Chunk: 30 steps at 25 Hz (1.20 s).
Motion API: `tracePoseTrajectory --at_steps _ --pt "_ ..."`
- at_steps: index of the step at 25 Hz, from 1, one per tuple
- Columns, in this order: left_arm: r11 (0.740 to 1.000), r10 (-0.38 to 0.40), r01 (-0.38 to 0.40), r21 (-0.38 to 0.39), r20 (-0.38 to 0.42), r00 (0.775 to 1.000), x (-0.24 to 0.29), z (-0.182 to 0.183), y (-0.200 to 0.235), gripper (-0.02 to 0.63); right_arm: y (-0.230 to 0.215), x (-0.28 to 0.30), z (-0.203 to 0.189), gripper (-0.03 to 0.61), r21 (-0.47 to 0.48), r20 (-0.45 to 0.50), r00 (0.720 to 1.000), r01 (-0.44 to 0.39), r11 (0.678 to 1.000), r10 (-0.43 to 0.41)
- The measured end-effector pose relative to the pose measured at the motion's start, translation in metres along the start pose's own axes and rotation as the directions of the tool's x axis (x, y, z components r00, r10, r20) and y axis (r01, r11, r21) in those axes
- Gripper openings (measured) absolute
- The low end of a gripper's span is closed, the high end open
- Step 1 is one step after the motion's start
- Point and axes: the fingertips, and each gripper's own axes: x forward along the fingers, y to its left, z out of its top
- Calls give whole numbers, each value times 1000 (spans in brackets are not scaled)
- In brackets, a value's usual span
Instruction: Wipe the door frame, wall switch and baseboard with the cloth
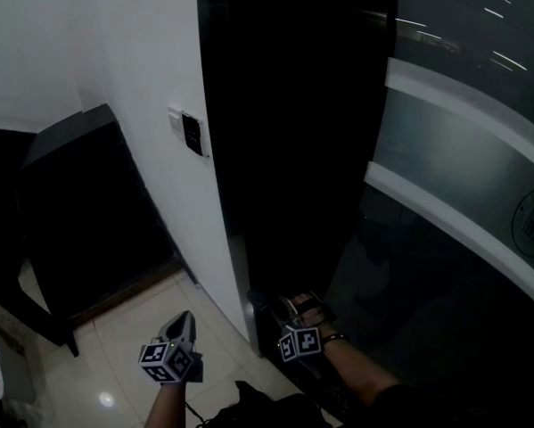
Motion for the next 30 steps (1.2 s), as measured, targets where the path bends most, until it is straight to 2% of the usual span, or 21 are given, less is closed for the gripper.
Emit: tracePoseTrajectory --at_steps 6,10,15,18,21,24,30 --pt "997 6 -7 80 14 1000 1 22 -5 -8 -31 -13 9 86 10 29 999 15 1000 -15" --pt "997 -11 7 79 51 999 5 46 -12 -8 -99 -36 18 86 29 64 989 129 991 -130" --pt "991 -79 72 111 56 995 9 54 -33 -8 -212 -77 30 86 -33 88 939 337 941 -333" --pt "983 -127 120 141 42 991 17 55 -46 -8 -279 -92 34 86 -64 74 906 421 905 -416" --pt "974 -168 161 161 28 985 20 52 -56 -8 -332 -109 47 86 -120 78 880 474 872 -468" --pt "971 -180 174 162 21 983 20 53 -52 -8 -373 -114 59 86 -125 74 860 510 851 -505" --pt "973 -189 184 143 25 982 16 52 -48 -8 -400 -94 58 86 -176 44 848 527 832 -528"
